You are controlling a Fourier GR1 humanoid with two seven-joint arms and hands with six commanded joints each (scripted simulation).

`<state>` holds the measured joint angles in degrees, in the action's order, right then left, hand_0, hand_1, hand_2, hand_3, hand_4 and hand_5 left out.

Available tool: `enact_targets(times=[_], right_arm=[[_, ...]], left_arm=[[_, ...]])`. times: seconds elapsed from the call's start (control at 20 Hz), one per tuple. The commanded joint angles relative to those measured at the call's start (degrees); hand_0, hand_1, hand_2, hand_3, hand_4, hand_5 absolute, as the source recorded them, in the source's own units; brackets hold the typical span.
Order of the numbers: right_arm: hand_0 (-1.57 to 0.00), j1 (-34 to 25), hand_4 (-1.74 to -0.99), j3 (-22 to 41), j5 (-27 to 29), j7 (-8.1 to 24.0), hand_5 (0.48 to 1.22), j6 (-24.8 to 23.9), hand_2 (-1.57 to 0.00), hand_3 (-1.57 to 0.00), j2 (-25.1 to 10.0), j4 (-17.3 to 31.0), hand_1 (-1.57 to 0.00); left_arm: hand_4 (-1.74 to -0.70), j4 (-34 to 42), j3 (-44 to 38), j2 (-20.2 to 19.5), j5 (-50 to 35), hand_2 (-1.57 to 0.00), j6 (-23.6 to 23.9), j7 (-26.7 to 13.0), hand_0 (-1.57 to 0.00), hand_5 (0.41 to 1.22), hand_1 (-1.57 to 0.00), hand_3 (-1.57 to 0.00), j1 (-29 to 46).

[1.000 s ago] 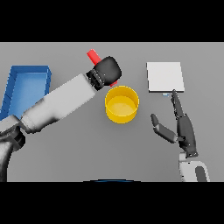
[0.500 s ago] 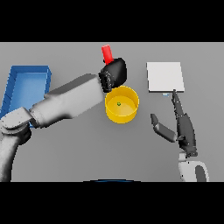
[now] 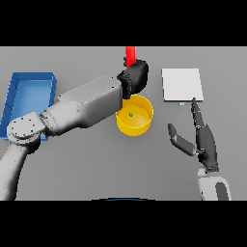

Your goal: Pick up the red beaker and tilt it to pour out 1 green nut into yellow bowl. Pick up the yellow bowl and place it on the metallic measuring scale.

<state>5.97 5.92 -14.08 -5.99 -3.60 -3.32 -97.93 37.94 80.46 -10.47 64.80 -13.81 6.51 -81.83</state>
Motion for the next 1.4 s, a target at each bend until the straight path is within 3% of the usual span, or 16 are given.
enact_targets(times=[0.0, 0.2, 0.3, 0.55, 0.7, 0.85, 1.0, 1.1, 1.35], right_arm=[[0.00, 0.45, -1.153, 0.06, 0.00, -0.80, 0.636, 0.05, 0.00, 0.00, -0.09, -0.42, 0.00], [0.00, -0.13, -1.154, 0.25, 0.44, -1.62, 0.654, 0.78, 0.00, 0.00, -0.25, -0.23, 0.00], [0.00, -0.26, -1.160, 0.26, 0.05, -2.31, 0.660, 0.61, 0.00, 0.00, -0.41, 0.23, 0.00], [0.00, -0.71, -1.152, 1.44, -1.20, -2.04, 0.652, -0.19, 0.00, 0.00, 0.92, 0.81, 0.00], [0.00, -1.99, -1.144, 1.55, -3.50, -0.83, 0.633, -1.61, 0.00, 0.00, 0.31, 1.61, 0.00], [0.00, -2.50, -1.110, 0.52, 0.35, -3.12, 0.623, 0.29, 0.00, 0.00, 0.50, 1.91, 0.00], [0.00, -2.61, -1.081, 0.38, 2.30, -2.58, 0.631, 1.83, 0.00, 0.00, 0.41, 1.72, 0.00], [0.00, -2.62, -1.106, 0.12, 3.16, -2.63, 0.642, 2.70, 0.00, 0.00, -0.07, 1.96, 0.00], [0.00, -2.11, -1.165, 0.29, 3.39, -3.27, 0.672, 3.78, 0.00, 0.00, -0.96, 1.85, 0.00]], left_arm=[[-1.72, 0.13, 0.33, -0.53, -0.13, -1.57, -0.63, 1.01, -1.57, 1.221, -1.57, -1.57, -1.29], [-1.73, -4.47, -0.97, -2.31, -1.44, -1.57, 1.15, 1.01, -1.57, 1.221, -1.57, -1.57, -8.68], [-1.73, -6.93, -3.51, -4.50, -3.88, -1.57, 3.39, 1.07, -1.57, 1.221, -1.57, -1.18, -11.90], [-1.73, -19.15, -17.43, -8.52, -18.17, -1.57, 5.19, -2.37, -1.57, 1.221, -1.57, -1.44, -17.99], [-1.74, -24.63, -28.47, -12.96, -31.34, -1.57, 5.93, -6.81, -1.57, 1.221, -1.57, -1.42, -17.01], [-1.74, -28.82, -35.79, -17.20, -41.83, -1.57, 10.07, -8.70, -1.57, 1.221, -1.57, -1.43, -13.86], [-1.74, -31.17, -41.66, -21.20, -51.55, -1.57, 13.87, -10.50, -1.57, 1.221, -1.57, -1.50, -9.00], [-1.74, -31.44, -43.81, -23.33, -56.44, -1.57, 16.54, -11.95, -1.57, 1.221, -1.57, -1.52, -4.75], [-1.74, -29.71, -48.08, -25.22, -67.37, -1.57, 23.25, -21.60, -1.57, 1.221, -1.57, -1.56, 3.71]])
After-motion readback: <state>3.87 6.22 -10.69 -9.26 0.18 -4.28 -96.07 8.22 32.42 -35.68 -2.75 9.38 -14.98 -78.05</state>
